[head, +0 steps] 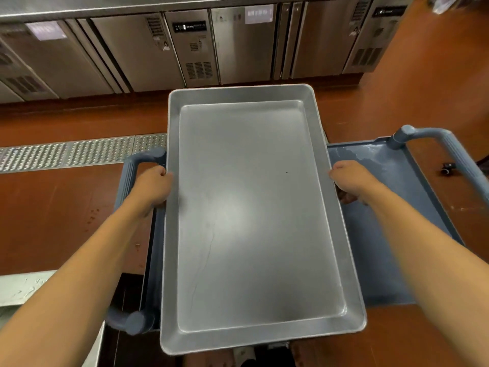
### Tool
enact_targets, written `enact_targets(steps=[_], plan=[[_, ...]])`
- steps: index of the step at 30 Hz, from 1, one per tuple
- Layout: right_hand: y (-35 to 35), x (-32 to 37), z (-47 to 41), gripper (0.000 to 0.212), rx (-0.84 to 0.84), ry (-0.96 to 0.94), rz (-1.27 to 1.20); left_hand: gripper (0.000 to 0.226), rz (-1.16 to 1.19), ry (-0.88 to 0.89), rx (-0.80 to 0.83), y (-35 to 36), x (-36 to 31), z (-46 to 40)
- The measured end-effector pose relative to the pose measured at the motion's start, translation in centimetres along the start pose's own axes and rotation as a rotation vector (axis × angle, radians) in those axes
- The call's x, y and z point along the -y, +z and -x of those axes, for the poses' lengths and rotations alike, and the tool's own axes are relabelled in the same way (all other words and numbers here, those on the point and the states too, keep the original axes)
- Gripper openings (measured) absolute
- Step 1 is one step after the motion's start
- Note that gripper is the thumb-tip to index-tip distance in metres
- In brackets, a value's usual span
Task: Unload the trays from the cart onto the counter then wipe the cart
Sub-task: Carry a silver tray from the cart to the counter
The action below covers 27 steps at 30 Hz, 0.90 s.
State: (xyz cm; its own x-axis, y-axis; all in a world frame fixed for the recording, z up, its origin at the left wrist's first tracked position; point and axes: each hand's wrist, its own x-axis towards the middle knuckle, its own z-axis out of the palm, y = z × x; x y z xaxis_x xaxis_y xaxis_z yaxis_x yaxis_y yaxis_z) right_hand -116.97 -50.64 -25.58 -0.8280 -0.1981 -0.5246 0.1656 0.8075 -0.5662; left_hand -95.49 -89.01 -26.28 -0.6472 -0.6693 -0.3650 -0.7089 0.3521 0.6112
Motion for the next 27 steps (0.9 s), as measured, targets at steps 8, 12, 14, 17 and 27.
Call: enact_targets(steps=[8, 12, 14, 17, 27], plan=[[-5.8, 0.9, 5.8, 0.018, -0.089, -0.044, -0.066, 0.026, 0.025, 0.032, 0.044, -3.5, -5.1, 1.6], [-9.5, -0.8, 9.2, 0.028, -0.107, -0.009, -0.158, 0.02, 0.188, 0.059, 0.106, -3.5, -9.3, 6.1], [-11.1, -2.7, 10.9, 0.031, -0.064, 0.023, -0.297, 0.017, 0.228, 0.075, 0.125, -2.8, -10.7, 7.8], [-13.2, -6.0, 13.6, 0.023, -0.063, 0.04, -0.399, 0.012, 0.316, 0.096, 0.207, -1.6, -13.1, 9.8], [-22.5, -22.6, 24.2, 0.028, -0.082, 0.033, -0.731, 0.026, 0.352, 0.224, 0.46, 9.1, -24.2, 19.4]])
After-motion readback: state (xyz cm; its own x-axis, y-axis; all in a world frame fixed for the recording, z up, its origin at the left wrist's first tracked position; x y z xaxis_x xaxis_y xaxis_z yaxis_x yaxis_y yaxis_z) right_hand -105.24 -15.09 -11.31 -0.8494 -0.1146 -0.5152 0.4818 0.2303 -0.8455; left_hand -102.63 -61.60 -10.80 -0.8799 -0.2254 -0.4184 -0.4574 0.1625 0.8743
